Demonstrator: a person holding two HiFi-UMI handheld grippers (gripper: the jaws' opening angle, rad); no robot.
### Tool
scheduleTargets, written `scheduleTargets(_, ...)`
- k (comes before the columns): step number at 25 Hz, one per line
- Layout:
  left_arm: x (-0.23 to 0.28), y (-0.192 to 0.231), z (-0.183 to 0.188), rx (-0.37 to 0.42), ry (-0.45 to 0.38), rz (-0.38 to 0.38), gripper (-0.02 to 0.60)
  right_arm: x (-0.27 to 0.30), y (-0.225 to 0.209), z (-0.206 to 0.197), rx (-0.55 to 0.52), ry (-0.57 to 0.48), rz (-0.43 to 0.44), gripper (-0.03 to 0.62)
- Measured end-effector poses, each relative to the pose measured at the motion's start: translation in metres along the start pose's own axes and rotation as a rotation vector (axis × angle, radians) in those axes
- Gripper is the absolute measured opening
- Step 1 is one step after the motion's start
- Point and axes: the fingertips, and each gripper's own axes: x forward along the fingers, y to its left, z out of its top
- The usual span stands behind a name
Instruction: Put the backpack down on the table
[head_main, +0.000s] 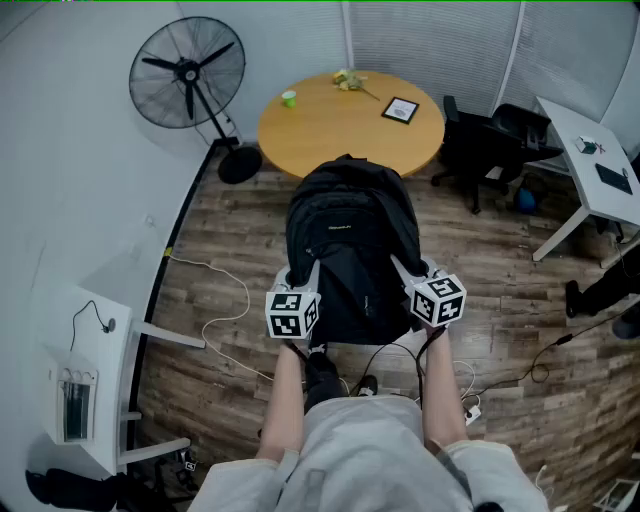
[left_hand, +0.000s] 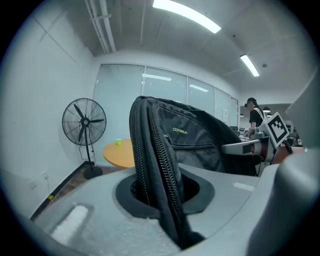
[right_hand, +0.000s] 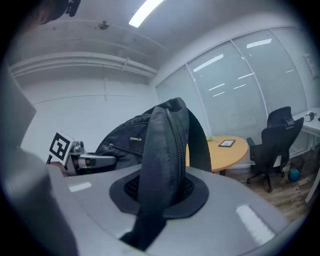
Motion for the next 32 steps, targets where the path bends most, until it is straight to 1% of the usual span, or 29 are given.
scheduleTargets(3, -0.01, -0.008, 0.02, -0.002, -0.023, 0.044, 0.055, -0.013, 0.007, 0.021, 0.008, -0.057, -0.036, 0.052)
scheduleTargets(5, -0.021, -0.014, 0.021, -0.009, -0.033, 0.078, 0.055, -0.024, 0.013, 0.021, 0.0, -0.061, -0.048, 0.052)
scheduleTargets(7, -0.031, -0.018, 0.012, -0.025, -0.04, 0.091, 0.054, -0.031, 0.018, 0.013, -0.005, -0.047, -0.042, 0.052)
scheduleTargets(10, -0.041, -0.019, -0.003, -0.051, -0.033, 0.077, 0.054, -0.037, 0.025, 0.002, -0.005, -0.022, -0.026, 0.052)
scheduleTargets(12, -0.041, -0.019, -0.005, -0.056, -0.024, 0.065, 0.054, -0.038, 0.026, 0.0, -0.02, -0.009, -0.026, 0.052)
scheduleTargets(20, -0.029, -0.015, 0.008, -0.021, -0.038, 0.038, 0.055, -0.027, 0.02, 0.011, -0.038, -0.035, -0.034, 0.054)
scheduleTargets(23, -0.017, -0.01, 0.018, -0.007, -0.046, 0.033, 0.055, -0.017, 0.013, 0.016, -0.022, -0.053, -0.053, 0.054)
scheduleTargets(25, -0.002, -0.007, 0.022, -0.004, -0.046, 0.032, 0.055, -0.007, 0.004, 0.02, -0.021, -0.051, -0.082, 0.054)
scheduleTargets(28, 0.029, -0.008, 0.025, -0.012, -0.04, 0.023, 0.055, 0.006, -0.017, 0.024, -0.035, -0.029, -0.135, 0.054)
scheduleTargets(32, 0.079, 0.002, 0.03, -0.042, -0.038, 0.005, 0.055, 0.032, -0.049, 0.035, -0.047, -0.013, -0.146, 0.054)
